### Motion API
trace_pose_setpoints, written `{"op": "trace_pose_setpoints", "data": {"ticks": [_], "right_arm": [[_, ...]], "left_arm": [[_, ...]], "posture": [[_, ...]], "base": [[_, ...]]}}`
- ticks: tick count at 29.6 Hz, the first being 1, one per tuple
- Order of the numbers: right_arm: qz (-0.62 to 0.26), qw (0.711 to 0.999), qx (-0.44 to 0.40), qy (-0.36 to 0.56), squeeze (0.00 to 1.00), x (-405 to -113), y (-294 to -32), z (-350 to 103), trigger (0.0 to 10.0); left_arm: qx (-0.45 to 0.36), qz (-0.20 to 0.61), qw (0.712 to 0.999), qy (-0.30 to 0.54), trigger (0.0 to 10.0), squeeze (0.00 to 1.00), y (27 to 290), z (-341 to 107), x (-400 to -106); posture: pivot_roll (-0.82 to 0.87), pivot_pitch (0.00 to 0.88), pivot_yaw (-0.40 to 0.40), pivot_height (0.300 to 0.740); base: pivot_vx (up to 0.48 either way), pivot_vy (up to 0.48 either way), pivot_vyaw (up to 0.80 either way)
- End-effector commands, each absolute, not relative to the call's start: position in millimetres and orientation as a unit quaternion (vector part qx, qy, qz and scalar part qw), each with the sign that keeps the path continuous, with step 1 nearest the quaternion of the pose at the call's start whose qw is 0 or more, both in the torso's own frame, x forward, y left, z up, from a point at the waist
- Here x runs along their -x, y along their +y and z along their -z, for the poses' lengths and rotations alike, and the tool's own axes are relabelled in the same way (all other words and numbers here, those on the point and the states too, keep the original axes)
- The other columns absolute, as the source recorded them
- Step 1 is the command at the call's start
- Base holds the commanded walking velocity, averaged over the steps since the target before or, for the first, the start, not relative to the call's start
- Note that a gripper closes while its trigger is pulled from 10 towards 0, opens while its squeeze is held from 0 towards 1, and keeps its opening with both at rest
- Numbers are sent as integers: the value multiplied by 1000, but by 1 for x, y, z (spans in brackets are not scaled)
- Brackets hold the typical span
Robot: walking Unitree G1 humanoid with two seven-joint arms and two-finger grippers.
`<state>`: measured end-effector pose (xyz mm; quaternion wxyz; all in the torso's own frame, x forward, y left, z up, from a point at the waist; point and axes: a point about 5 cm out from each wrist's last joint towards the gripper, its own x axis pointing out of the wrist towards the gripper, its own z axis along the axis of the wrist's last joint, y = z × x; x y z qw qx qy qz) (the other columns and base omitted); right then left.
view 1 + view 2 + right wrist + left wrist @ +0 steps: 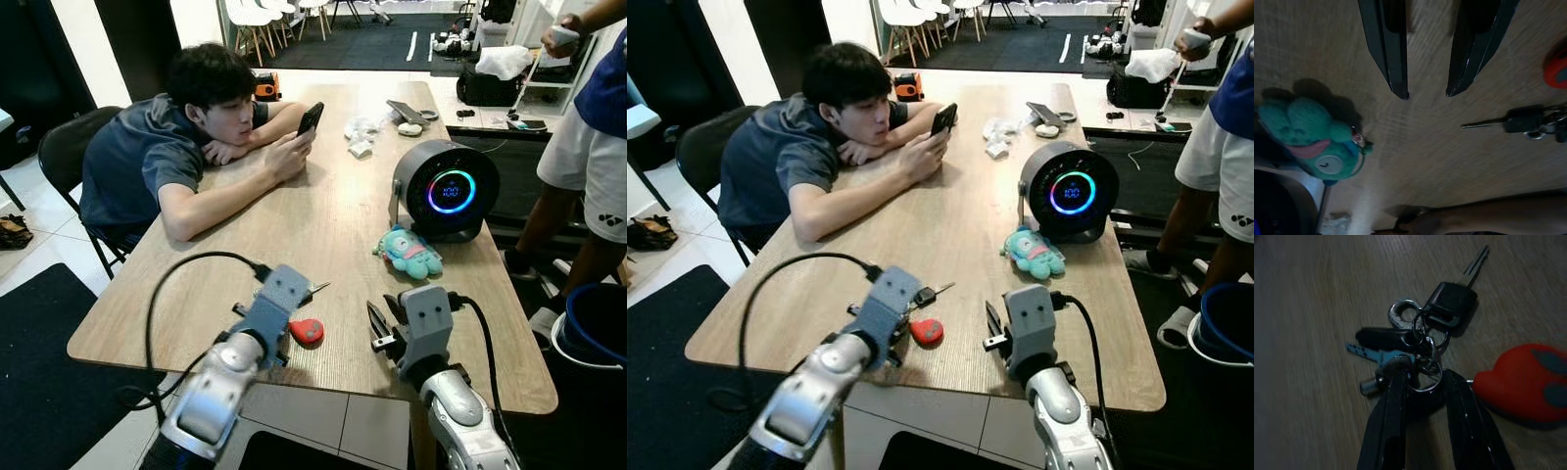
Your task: Hang keys on a hook
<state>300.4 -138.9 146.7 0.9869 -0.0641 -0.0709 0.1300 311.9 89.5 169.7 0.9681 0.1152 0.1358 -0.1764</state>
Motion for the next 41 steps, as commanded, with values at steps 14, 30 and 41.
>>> {"op": "trace_pose_setpoints", "data": {"ticks": [14,30,41], "right_arm": [[-136,987,60,-66,0,-300,-136,-145,10000],[-134,987,59,-62,0,-298,-136,-142,10000],[-134,987,58,-62,0,-298,-135,-142,10000]], "left_arm": [[-7,182,966,181,10000,0,92,-173,-305],[52,138,967,209,10000,0,95,-172,-314],[43,115,966,226,10000,0,94,-163,-315]], "posture": [[-14,228,112,740],[-16,236,120,740],[-20,241,121,740]], "base": [[0,0,0],[0,0,0],[0,0,0]]}}
